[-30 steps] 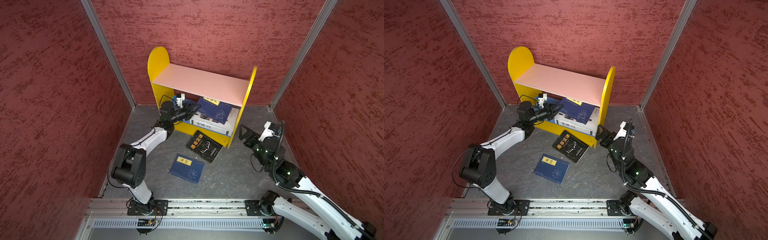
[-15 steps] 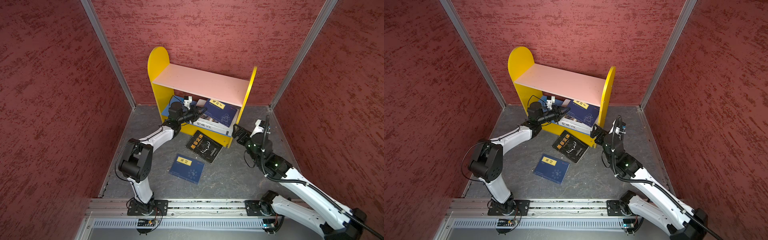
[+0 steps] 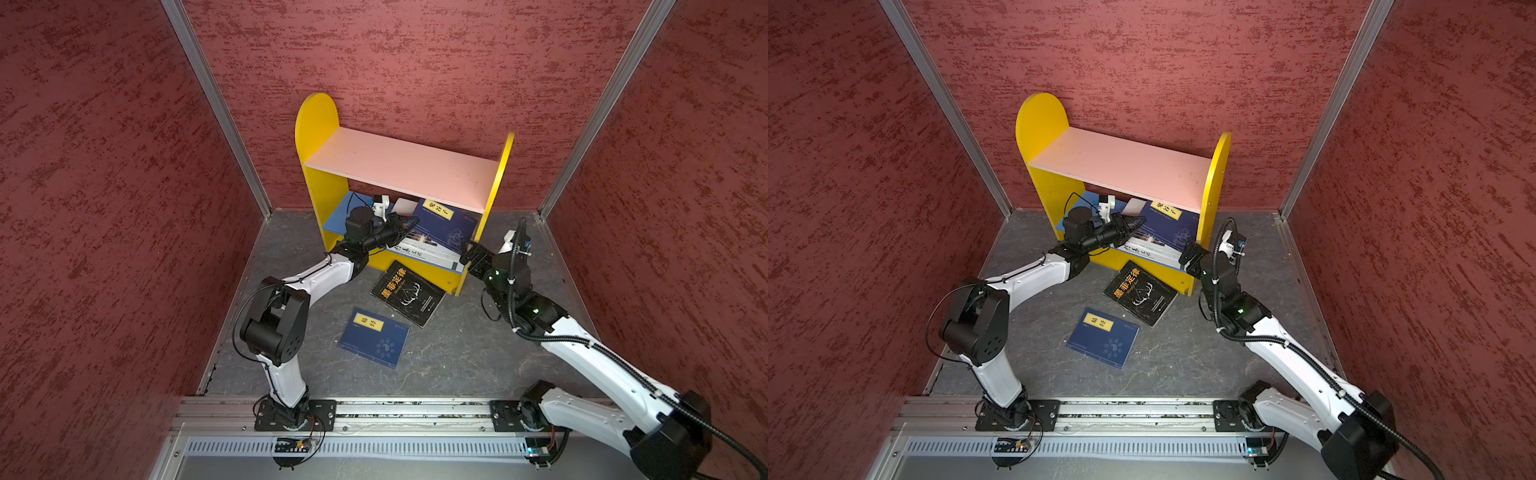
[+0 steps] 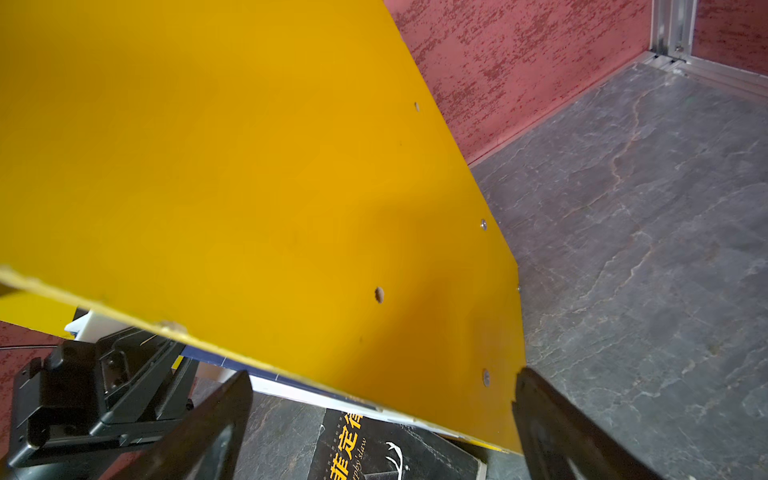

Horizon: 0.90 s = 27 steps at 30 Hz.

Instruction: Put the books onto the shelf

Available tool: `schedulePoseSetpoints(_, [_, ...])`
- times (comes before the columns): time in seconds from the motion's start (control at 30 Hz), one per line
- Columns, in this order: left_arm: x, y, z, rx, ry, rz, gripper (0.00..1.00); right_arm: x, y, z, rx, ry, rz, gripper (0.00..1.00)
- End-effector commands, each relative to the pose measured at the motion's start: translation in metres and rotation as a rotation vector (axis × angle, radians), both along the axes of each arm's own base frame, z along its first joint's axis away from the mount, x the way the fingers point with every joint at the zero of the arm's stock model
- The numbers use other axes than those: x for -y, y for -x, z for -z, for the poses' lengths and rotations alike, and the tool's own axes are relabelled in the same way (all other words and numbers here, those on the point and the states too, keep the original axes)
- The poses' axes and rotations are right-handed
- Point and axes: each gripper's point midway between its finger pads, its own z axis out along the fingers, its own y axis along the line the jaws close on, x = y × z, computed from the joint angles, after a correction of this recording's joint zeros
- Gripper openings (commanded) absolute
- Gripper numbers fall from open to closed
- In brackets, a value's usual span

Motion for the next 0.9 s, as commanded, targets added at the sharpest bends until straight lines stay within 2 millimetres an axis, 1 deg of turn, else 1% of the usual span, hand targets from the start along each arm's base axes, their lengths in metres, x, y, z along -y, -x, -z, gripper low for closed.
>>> schedulePoseSetpoints(0.0, [0.002,-0.001,0.000,0.033,-0.009,-0.003,0.00,-0.005,-0.007,-0.020,0.045,-0.051,-0.014,0.99])
schedulePoseSetpoints(0.13, [0.002,0.001,0.001,0.034,-0.011,-0.002,0.00,-0.008,-0.013,-0.014,0.030,-0.047,-0.021,0.99])
schedulePoseSetpoints(0.17, [0.002,0.002,0.009,0.002,-0.028,-0.002,0.00,-0.009,-0.014,-0.013,0.024,-0.043,-0.026,0.99])
schedulePoseSetpoints(0.33, [0.005,0.006,0.012,-0.008,-0.038,0.004,0.00,-0.015,-0.023,-0.005,-0.005,-0.021,-0.034,0.99])
schedulePoseSetpoints(0.53, [0.009,0.011,0.016,-0.021,-0.043,-0.008,0.03,-0.019,-0.032,0.001,-0.027,0.002,-0.041,0.99])
schedulePoseSetpoints(0.73, [0.012,0.013,0.018,-0.028,-0.047,-0.012,0.05,-0.017,-0.037,0.011,-0.061,0.032,-0.025,0.99])
schedulePoseSetpoints(0.87, [0.013,0.013,0.019,-0.035,-0.049,-0.010,0.09,-0.015,-0.038,0.020,-0.090,0.067,-0.020,0.99])
